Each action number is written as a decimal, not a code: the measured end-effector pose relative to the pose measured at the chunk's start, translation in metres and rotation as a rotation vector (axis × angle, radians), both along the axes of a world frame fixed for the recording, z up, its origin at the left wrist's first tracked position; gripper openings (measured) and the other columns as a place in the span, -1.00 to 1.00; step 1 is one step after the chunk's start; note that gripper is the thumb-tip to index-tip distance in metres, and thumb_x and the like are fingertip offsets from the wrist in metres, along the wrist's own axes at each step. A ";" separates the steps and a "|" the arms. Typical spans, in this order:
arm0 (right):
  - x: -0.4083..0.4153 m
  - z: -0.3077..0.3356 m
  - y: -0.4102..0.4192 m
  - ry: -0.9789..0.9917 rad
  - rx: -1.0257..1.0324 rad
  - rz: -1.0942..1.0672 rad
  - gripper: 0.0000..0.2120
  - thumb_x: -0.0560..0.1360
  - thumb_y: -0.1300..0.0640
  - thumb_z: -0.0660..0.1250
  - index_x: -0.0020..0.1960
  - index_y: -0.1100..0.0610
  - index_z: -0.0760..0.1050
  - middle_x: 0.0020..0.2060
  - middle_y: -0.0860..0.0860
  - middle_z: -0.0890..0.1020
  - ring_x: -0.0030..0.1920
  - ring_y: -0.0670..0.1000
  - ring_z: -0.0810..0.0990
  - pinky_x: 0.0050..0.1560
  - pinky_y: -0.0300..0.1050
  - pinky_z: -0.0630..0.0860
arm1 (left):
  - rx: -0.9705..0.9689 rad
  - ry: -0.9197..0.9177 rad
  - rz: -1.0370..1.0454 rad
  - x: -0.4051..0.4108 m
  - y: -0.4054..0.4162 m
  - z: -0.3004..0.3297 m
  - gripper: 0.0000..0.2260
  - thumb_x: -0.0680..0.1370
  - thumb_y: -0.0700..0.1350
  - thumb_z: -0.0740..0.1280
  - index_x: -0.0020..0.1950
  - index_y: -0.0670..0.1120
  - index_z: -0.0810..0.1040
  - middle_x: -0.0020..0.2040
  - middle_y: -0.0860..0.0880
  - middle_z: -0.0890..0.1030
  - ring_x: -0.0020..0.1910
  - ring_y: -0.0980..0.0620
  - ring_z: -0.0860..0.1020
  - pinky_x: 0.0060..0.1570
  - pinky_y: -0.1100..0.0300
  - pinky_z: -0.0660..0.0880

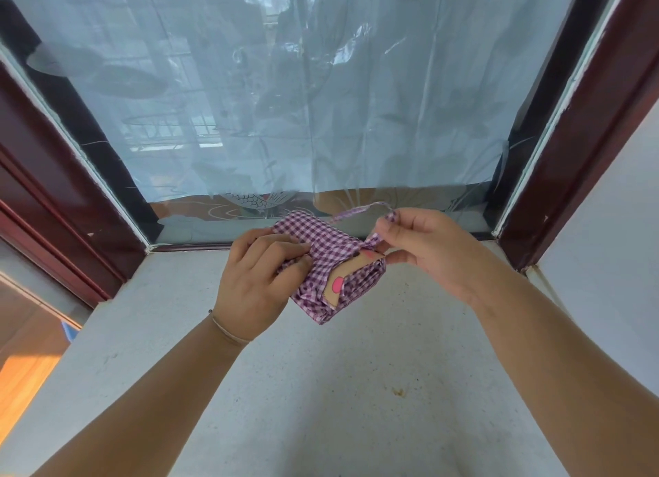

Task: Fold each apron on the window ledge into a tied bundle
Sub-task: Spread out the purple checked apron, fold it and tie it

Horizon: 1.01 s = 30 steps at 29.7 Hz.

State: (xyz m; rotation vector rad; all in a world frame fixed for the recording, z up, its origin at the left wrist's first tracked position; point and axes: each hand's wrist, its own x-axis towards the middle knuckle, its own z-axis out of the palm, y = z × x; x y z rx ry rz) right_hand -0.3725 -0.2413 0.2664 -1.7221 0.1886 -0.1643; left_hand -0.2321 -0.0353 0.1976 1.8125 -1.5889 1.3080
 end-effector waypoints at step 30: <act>0.006 0.011 0.023 -0.068 -0.621 0.034 -0.48 0.57 -0.28 -0.10 0.07 0.04 0.48 -0.19 0.16 0.59 -0.21 0.10 0.56 -0.16 0.01 0.50 | 0.016 0.157 0.083 -0.001 -0.006 0.010 -0.77 0.60 -0.14 0.29 0.25 -0.10 0.46 -0.23 -0.10 0.57 -0.15 -0.02 0.44 -0.03 0.03 0.51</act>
